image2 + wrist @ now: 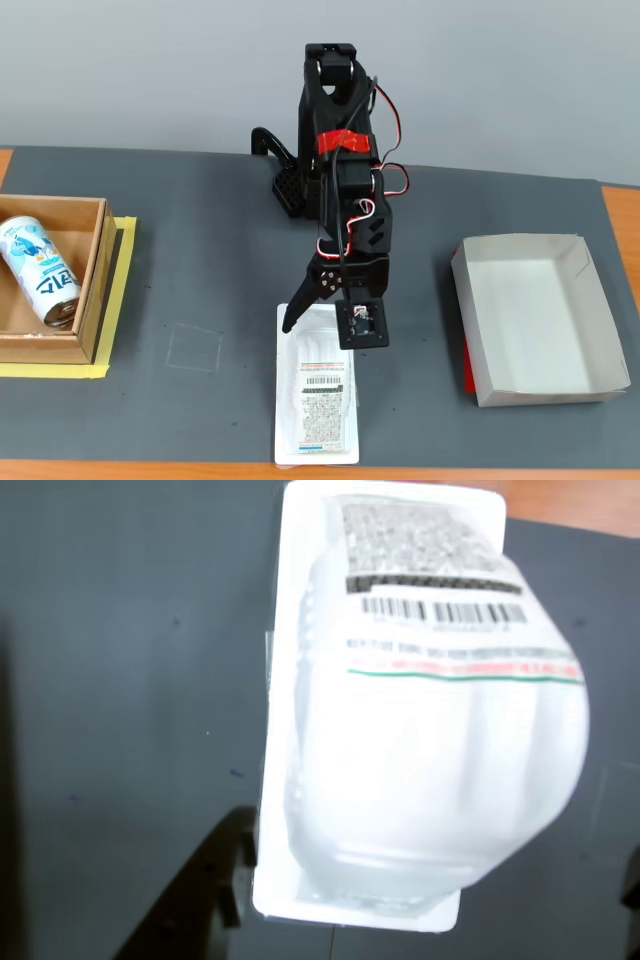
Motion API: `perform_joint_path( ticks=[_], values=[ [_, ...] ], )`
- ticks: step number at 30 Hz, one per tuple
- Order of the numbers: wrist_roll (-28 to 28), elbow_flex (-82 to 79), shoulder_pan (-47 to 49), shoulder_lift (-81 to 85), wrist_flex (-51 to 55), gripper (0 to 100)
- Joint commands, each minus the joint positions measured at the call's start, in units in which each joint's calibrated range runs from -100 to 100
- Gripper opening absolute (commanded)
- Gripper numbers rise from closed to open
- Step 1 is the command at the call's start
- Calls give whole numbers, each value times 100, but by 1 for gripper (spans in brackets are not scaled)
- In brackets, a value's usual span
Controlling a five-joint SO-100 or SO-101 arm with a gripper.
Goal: Pick the sandwich and put it in the gray box
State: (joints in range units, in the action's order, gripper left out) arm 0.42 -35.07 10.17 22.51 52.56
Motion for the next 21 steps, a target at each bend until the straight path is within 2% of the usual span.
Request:
perform_joint_path(
  ticks=[1, 21],
  values=[
    [-18, 463, 9, -128, -65, 40],
    [-18, 906, -51, -1026, -265, 40]
  ],
)
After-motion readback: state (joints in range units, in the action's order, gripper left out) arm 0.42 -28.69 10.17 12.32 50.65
